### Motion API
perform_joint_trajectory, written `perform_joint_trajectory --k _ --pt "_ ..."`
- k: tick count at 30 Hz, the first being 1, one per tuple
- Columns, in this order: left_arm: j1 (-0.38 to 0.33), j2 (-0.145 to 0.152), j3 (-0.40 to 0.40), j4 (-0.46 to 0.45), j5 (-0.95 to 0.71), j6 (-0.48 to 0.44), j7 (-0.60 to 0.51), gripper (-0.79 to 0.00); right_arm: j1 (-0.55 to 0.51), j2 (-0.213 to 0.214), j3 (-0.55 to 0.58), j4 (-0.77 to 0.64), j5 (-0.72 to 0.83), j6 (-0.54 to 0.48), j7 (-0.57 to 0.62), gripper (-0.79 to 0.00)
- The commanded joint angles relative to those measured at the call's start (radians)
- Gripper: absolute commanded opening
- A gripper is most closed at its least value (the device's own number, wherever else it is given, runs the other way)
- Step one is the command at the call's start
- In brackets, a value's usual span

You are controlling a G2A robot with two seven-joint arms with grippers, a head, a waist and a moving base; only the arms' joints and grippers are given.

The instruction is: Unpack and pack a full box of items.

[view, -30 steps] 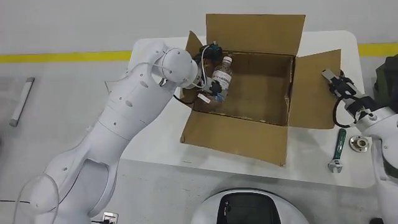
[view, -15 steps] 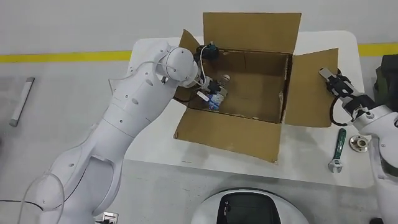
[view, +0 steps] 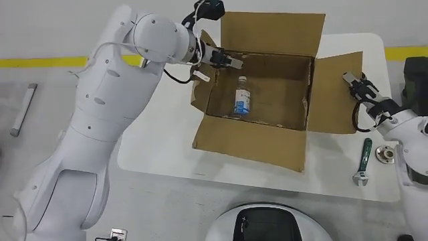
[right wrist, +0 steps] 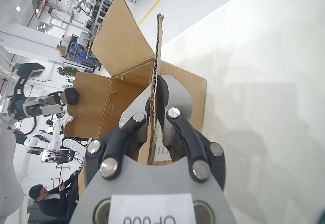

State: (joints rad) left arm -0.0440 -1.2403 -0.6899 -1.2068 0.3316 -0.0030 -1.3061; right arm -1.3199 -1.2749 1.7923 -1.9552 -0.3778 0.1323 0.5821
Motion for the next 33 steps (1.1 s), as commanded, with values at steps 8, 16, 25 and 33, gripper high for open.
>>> perform_joint_trajectory --k 8,16,25,33 --pt "0.124 0.093 -0.159 -0.158 0.197 0.002 -0.044 0.0 0.005 0.008 -0.006 0.017 0.001 0.001 -0.013 -0.785" --pt "0.278 0.14 -0.258 -0.214 0.196 0.045 -0.072 -0.573 0.001 0.014 -0.015 0.026 0.006 0.002 -0.02 -0.785" --pt "0.394 0.162 -0.341 -0.234 0.058 0.083 -0.077 -0.785 0.0 0.019 -0.024 0.03 0.036 0.026 -0.031 -0.785" --pt "0.443 0.173 -0.391 -0.262 -0.054 0.14 -0.077 -0.785 0.011 0.02 -0.03 0.044 0.107 0.069 -0.044 -0.785"
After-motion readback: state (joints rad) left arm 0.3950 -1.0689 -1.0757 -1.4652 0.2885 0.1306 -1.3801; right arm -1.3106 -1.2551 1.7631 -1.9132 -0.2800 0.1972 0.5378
